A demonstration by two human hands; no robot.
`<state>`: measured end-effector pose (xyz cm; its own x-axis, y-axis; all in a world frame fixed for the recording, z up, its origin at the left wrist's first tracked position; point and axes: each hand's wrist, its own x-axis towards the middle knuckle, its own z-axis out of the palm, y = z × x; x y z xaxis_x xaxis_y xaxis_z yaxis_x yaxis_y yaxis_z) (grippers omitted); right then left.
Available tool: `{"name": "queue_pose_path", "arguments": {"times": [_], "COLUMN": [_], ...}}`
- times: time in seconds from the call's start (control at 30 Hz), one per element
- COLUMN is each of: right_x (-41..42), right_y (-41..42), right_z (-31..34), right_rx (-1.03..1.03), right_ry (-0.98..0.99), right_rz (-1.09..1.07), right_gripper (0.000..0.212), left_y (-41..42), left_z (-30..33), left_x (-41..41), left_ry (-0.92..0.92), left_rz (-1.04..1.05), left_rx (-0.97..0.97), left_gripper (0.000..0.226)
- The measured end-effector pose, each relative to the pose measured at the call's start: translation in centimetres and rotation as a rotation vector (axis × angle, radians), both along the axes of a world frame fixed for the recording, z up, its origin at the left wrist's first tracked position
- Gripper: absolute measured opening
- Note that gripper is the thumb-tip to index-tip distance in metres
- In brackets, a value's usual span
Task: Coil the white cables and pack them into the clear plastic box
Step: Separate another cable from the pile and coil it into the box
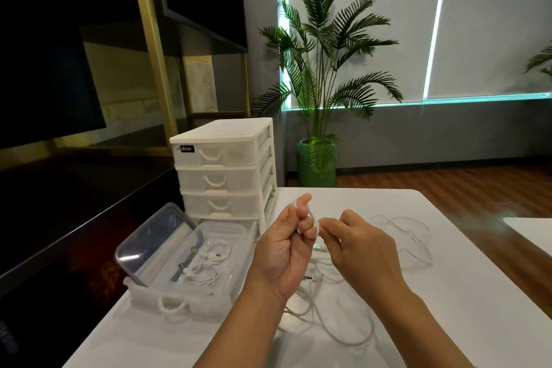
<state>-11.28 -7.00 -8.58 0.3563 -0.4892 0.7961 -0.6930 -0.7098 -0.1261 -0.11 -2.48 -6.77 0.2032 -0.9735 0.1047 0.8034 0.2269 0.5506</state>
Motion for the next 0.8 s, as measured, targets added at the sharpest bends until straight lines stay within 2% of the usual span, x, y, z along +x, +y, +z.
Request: {"name": "queue_pose_path", "arguments": {"times": [0.1, 0.3, 0.4, 0.53, 0.63, 0.7, 0.8], "right_x": [-0.1, 0.2, 0.3, 0.3, 0.7, 1.3, 1.9], "right_y": [0.1, 0.5, 0.6, 0.6, 0.7, 1.1, 0.5], "right_z": [0.2, 0.4, 0.5, 1.0, 2.0, 3.4, 5.4], "right_rx": [0.016, 0.041, 0.026, 0.030, 0.041, 0.066, 0.262], "right_ry": [0.016, 0.120, 0.121, 0.115, 0.123, 0.233, 0.374], "right_rz": [0.008, 0.041, 0.047, 0.087, 0.099, 0.078, 0.144], "right_gripper": [0.015, 0.015, 0.008, 0.012, 0.012, 0.011, 0.026], "left_y": [0.2, 0.5, 0.7, 1.1, 0.8, 0.4, 0.2], "left_z": [0.2, 0.7, 0.9, 1.4, 1.5, 1.2, 0.7], "left_x": [0.0, 1.2, 1.2, 1.2, 1.6, 1.6, 1.2], "left_ry": [0.036, 0.336, 0.382, 0.398, 0.270, 0.001, -0.404], "left_rz": [0.012, -0.011, -0.006, -0.008, 0.099, 0.242, 0.407], "left_rx": [0.017, 0.000, -0.025, -0.053, 0.013, 0.071, 0.097], "left_gripper": [0.028, 0.025, 0.026, 0.024, 0.024, 0.027, 0.024]}}
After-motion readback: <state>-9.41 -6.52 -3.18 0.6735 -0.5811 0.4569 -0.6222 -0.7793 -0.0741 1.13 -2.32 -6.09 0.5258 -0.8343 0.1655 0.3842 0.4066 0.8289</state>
